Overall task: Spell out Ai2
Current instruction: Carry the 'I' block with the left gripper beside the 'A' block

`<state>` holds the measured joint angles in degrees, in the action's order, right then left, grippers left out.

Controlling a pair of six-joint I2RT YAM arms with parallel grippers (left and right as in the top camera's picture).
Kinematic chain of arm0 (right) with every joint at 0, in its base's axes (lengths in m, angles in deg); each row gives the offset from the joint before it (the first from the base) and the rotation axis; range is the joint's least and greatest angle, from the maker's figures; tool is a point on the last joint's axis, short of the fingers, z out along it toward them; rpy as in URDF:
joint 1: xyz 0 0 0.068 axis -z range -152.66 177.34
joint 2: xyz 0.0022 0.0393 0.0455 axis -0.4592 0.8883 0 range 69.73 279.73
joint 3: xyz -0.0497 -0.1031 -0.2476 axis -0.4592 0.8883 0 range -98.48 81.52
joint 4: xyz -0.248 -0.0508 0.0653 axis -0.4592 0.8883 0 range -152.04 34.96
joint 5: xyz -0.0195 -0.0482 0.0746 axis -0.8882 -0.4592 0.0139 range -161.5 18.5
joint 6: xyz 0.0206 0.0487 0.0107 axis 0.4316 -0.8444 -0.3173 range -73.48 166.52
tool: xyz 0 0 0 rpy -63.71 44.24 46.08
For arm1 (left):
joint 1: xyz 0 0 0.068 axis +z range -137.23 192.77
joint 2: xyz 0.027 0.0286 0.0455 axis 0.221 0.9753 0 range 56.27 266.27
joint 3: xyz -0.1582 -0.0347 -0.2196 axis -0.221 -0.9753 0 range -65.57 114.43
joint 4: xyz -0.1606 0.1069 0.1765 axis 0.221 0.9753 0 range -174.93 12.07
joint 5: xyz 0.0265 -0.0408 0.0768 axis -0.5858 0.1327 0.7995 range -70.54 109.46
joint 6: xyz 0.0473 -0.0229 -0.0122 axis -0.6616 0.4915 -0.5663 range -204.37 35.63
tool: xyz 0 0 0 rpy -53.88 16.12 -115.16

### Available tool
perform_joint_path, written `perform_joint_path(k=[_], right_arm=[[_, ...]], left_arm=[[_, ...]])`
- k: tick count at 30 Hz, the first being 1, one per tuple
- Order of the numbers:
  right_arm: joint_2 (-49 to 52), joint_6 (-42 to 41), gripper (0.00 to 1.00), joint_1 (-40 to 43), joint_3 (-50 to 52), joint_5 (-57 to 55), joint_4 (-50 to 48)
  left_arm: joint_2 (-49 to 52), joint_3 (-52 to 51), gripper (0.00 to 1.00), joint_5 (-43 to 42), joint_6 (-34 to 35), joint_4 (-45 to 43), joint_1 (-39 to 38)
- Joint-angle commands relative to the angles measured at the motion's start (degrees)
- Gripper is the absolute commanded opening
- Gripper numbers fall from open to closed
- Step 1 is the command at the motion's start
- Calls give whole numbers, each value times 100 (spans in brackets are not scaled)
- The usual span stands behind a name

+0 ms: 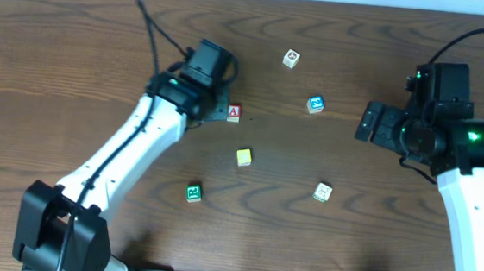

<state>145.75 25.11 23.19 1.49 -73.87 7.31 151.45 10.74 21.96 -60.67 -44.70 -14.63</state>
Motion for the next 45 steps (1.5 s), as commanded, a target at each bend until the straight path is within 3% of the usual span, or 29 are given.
perform_joint_path(k=[1,11,32,45], right_arm=[[-76,85,99,-44,20,-66,72],[-76,20,99,-44,20,-61,249],[-76,-46,99,-44,20,-61,372],[-76,-44,99,-44,20,-61,372]], left_arm=[[37,149,18,501,-446,-72,-282],[48,149,16,627,-553,-332,-573],[1115,155,15,-380,-575,-1187,-734],[1364,155,14,-354,-570,-1325,-863]])
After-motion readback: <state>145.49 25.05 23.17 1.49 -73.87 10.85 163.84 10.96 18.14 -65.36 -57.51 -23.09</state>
